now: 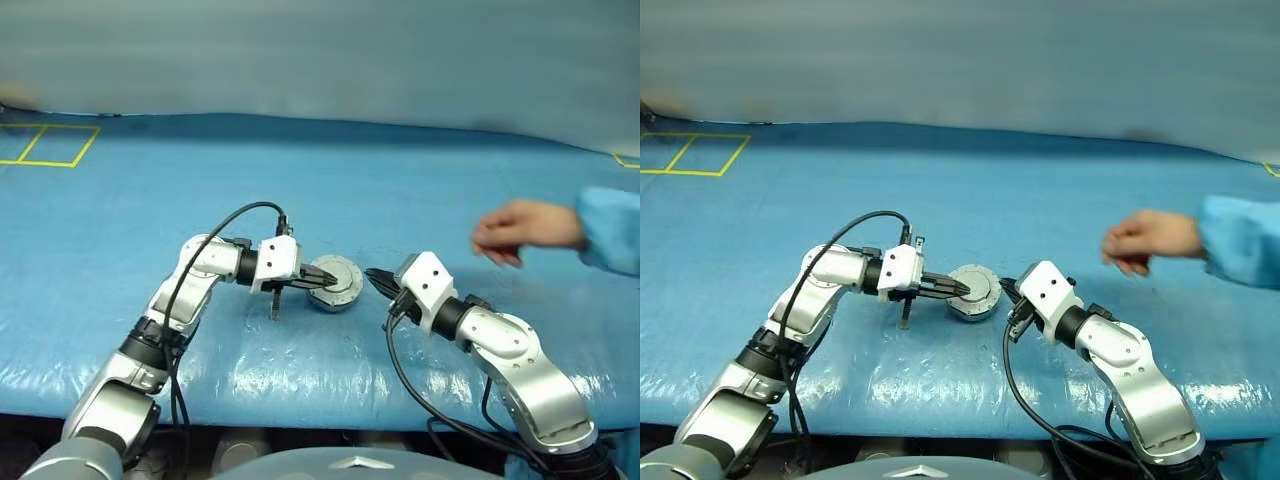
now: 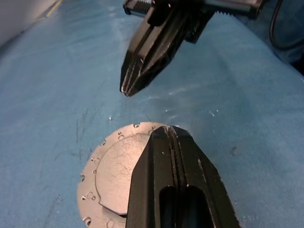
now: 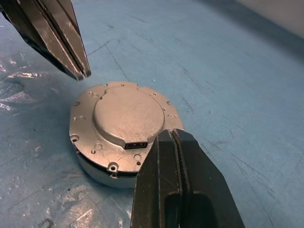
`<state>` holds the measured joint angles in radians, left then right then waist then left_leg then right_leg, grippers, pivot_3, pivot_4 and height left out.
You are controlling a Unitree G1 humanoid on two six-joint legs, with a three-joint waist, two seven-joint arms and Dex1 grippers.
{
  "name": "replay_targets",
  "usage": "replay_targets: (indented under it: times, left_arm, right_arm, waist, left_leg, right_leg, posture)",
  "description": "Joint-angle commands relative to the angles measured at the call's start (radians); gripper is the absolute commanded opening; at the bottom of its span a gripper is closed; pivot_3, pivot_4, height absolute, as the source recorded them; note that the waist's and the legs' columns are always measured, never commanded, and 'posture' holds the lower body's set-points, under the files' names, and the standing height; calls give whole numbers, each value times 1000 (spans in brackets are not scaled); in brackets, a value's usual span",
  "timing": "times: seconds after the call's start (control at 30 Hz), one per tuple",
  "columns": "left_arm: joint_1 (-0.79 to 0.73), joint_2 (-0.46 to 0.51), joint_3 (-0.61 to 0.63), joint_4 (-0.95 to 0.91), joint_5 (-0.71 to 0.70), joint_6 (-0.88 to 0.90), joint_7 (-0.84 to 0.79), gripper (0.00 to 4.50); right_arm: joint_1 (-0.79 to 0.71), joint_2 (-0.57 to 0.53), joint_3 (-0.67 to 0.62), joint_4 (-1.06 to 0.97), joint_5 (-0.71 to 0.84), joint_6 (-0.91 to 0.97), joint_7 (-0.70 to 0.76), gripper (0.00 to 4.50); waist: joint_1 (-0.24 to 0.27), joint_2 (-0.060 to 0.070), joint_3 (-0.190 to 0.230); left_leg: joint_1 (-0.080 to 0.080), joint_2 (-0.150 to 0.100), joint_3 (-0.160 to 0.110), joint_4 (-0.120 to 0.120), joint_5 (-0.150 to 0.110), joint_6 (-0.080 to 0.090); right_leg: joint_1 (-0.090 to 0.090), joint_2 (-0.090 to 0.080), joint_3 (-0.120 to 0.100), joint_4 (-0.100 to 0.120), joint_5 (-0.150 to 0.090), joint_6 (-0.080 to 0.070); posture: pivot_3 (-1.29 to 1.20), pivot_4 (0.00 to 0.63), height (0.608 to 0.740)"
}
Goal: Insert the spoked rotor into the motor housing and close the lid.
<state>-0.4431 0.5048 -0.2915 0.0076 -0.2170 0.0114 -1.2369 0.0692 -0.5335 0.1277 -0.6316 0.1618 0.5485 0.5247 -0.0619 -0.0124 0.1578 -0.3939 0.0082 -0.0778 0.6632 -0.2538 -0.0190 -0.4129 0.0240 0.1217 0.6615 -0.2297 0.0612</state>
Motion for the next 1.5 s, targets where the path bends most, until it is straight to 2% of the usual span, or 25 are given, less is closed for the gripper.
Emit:
replay_targets:
  times: [0.03, 0.3, 1.1, 1.27, 1.37, 1.5]
  left_arm:
    - [20, 37, 41, -64, -20, 31, 14, 26]
    - [45, 66, 51, -74, -10, 44, 39, 26]
    - [54, 45, 49, -78, -3, 44, 74, 26]
    - [91, 15, 102, -118, -66, 89, 140, 26]
    - [151, 17, 133, -158, -95, 112, 168, 0]
    - [230, 30, 157, -200, -100, 136, 209, 0]
  right_arm:
    - [-8, 1, -3, -8, -1, -22, 2, 0]
    - [-22, -6, -1, 6, -1, -24, 11, 0]
    - [-28, -14, 5, 11, -21, -19, 16, 0]
    - [-55, 14, 36, 6, 8, -24, 36, 0]
    - [-85, 24, 74, 22, -8, -35, 45, 616]
    - [-120, 35, 101, 43, -6, -41, 56, 1915]
  waist:
    - [0, 0, 0]
    - [3, 0, 0]
    - [2, 0, 0]
    - [1, 0, 0]
    - [-2, 0, 0]
    - [-1, 0, 0]
  left_leg:
    - [0, 0, 0, 0, 0, 0]
    - [0, 0, 0, 0, 0, 0]
    - [0, 0, 0, 0, 0, 0]
    - [0, 0, 0, 0, 0, 0]
    - [0, 0, 0, 0, 0, 0]
    - [0, 0, 0, -1, 0, 0]
  right_leg:
    - [0, 0, 0, 0, 0, 0]
    - [0, 0, 0, 0, 0, -1]
    - [0, 0, 0, 0, 0, -1]
    - [0, 0, 0, 0, 0, -1]
    - [0, 0, 0, 0, 0, -1]
    - [0, 0, 0, 0, 0, -1]
  posture:
    - [0, 150, 740]
    - [0, 150, 740]
    - [0, 150, 740]
    - [0, 150, 740]
    - [0, 150, 740]
    - [0, 150, 740]
